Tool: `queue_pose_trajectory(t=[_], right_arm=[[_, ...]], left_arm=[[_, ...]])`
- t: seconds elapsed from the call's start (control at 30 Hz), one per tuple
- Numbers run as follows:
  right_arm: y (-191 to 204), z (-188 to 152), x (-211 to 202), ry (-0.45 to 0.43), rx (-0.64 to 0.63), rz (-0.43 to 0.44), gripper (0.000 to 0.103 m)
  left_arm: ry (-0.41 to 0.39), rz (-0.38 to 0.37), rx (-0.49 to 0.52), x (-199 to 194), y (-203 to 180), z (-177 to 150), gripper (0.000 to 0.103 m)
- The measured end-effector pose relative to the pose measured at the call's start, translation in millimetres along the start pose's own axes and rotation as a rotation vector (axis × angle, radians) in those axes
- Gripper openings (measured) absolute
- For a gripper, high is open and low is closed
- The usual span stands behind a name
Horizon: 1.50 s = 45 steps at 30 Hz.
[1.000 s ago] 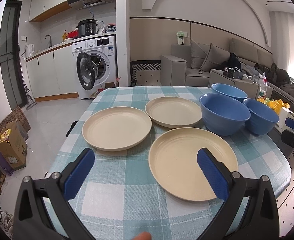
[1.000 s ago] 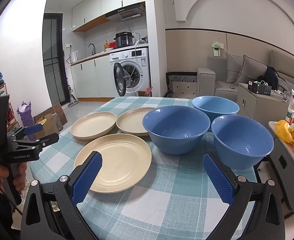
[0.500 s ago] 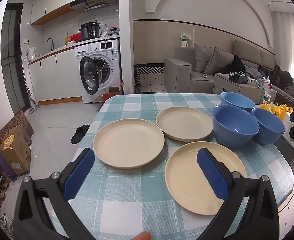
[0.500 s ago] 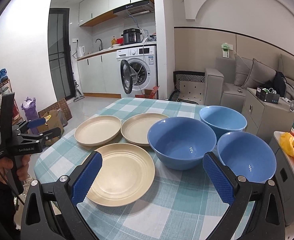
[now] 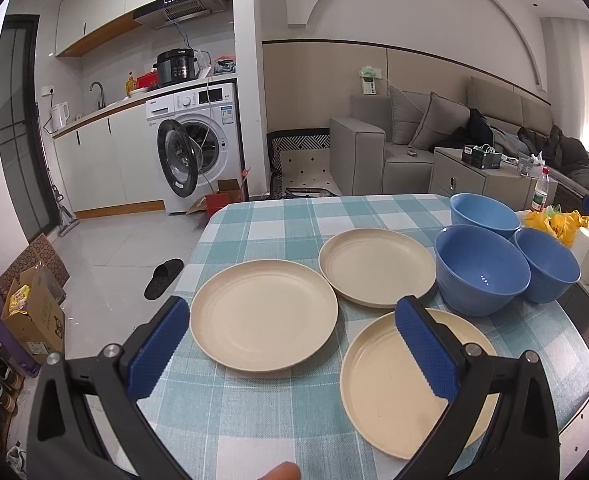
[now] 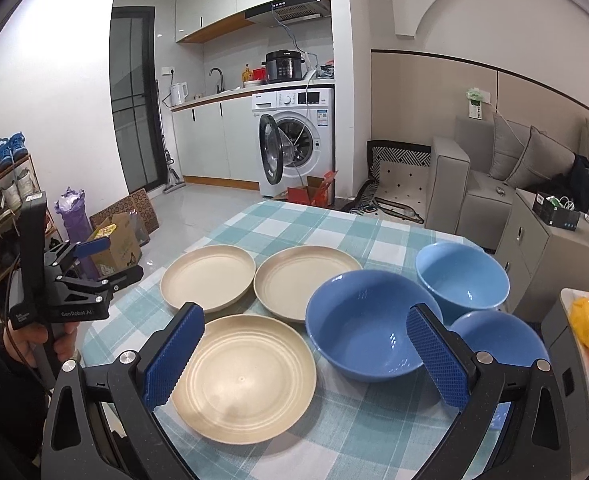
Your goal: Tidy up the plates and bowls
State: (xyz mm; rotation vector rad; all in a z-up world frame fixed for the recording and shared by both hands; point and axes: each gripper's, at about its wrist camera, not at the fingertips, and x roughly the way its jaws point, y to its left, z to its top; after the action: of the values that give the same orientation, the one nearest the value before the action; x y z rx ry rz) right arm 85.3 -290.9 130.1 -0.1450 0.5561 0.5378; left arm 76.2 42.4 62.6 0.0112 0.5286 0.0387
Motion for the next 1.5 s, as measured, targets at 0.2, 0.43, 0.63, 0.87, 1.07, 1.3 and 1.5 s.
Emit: queue_pose_trajectory(t=[0.2,0.43,0.63,0.87,1.07,1.3,1.5], right_arm=[[-5,32,11,0.006,-0.005,-0.007,0.103],[-5,64,27,0.014,-0.023,-0.011,0.103],[-9,86,51,0.053,-0.030,-0.007,0.103],[-19,107,80,0.091,-0.034,-0.016,0.103],[-29,121,110,0.143,-0.028,-0.014,0.103],[-40,127,156,0.219,-0.009,-0.002,0.103],[-48,127,198,0.289,-0.011,-0.008,0.103]], left_arm=[[0.011,0.004,-0.018,9,9,13,0.103],[0.022,0.002,-0.039,20,21,34,0.103],[0.040,-0.010,-0.029,39,22,51,0.103],[0.064,-0.025,-0.016,68,17,64,0.103],[0.104,-0.045,-0.011,96,10,70,0.103],[0.130,-0.045,-0.001,123,3,74,0.103],[0.163,-0.051,0.008,145,-2,76,0.103]])
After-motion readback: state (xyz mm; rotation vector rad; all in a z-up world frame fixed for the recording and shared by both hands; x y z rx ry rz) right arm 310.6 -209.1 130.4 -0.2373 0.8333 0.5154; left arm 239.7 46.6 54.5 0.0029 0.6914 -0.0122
